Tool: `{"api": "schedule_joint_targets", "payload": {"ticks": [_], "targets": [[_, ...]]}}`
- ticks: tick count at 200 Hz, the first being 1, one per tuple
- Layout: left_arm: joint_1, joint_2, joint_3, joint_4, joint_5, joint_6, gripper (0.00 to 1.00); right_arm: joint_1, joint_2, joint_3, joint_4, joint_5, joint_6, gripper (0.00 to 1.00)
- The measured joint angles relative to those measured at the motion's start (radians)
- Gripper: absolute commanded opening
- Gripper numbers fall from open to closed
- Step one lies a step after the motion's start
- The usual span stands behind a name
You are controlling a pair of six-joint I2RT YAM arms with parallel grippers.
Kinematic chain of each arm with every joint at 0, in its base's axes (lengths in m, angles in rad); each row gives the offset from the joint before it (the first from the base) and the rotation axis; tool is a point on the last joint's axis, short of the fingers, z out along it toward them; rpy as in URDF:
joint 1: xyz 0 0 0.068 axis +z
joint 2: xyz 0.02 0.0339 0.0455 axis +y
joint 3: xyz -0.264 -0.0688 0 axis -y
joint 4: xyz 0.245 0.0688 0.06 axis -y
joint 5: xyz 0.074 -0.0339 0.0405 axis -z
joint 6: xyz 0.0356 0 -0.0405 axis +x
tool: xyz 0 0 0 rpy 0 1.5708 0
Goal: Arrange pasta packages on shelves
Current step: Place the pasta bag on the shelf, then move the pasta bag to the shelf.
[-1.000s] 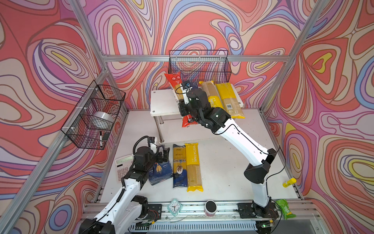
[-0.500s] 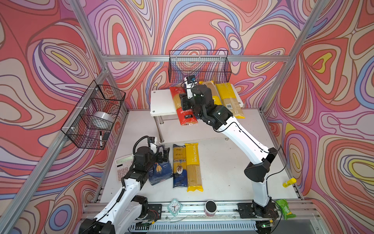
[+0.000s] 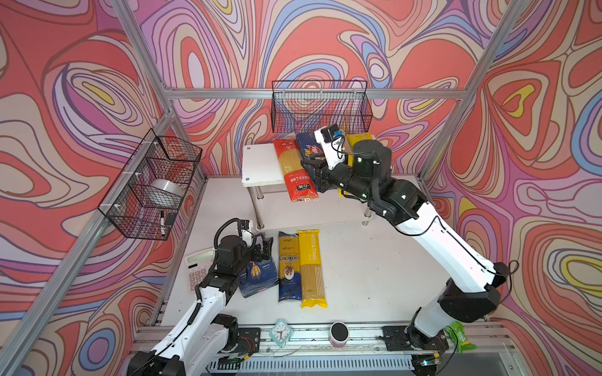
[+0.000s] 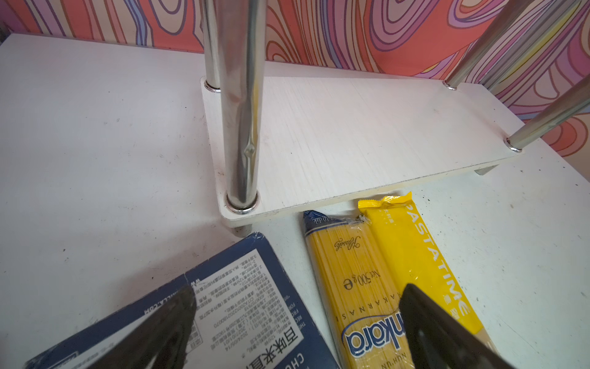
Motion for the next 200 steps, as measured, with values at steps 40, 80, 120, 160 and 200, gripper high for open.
{"api": "schedule_joint_targets", "payload": {"ticks": [40, 80, 120, 160, 200], "targets": [[0.000, 0.000, 0.000, 0.000, 0.000, 0.000, 1.00, 0.001, -0.118, -0.187, -0.006, -0.051, -0.027, 0.19], [0.000, 0.006, 0.000, 0.000, 0.000, 0.000, 1.00, 0.024, -0.119, -0.298, -0.008, -0.116, -0.037, 0.18], [0.000, 0.006, 0.000, 0.000, 0.000, 0.000, 1.00, 0.028, -0.115, -0.332, 0.003, -0.127, -0.041, 0.18], [0.000, 0.006, 0.000, 0.000, 0.000, 0.000, 1.00, 0.028, -0.094, -0.332, 0.027, -0.137, -0.044, 0.18], [0.000, 0.006, 0.000, 0.000, 0.000, 0.000, 1.00, 0.028, -0.061, -0.332, 0.034, -0.143, -0.045, 0.18]]}}
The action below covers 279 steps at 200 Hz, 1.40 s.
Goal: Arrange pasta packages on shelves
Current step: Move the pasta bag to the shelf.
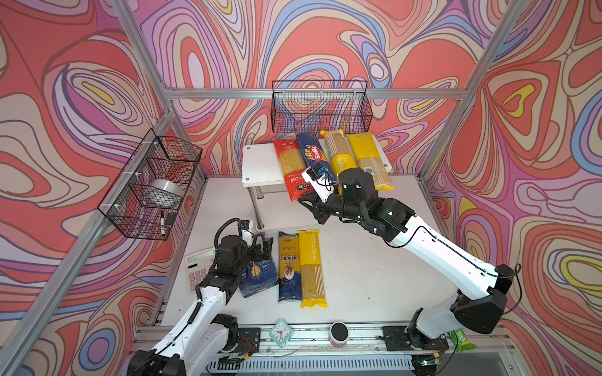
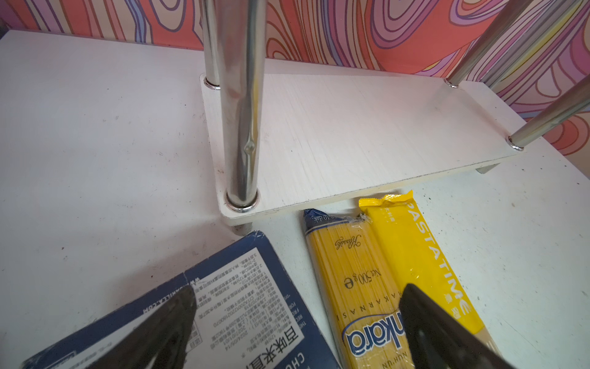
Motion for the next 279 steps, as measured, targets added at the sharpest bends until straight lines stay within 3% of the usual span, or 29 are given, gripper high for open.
{"api": "schedule_joint_targets", "payload": {"ticks": [179, 279], "targets": [[0.000, 0.000, 0.000, 0.000, 0.000, 0.000, 1.00, 0.001, 0.084, 0.053, 0.052, -0.008, 0.000, 0.17], [0.000, 0.000, 0.000, 0.000, 0.000, 0.000, 1.00, 0.001, 0.078, 0.116, 0.027, -0.012, 0.024, 0.22]]}}
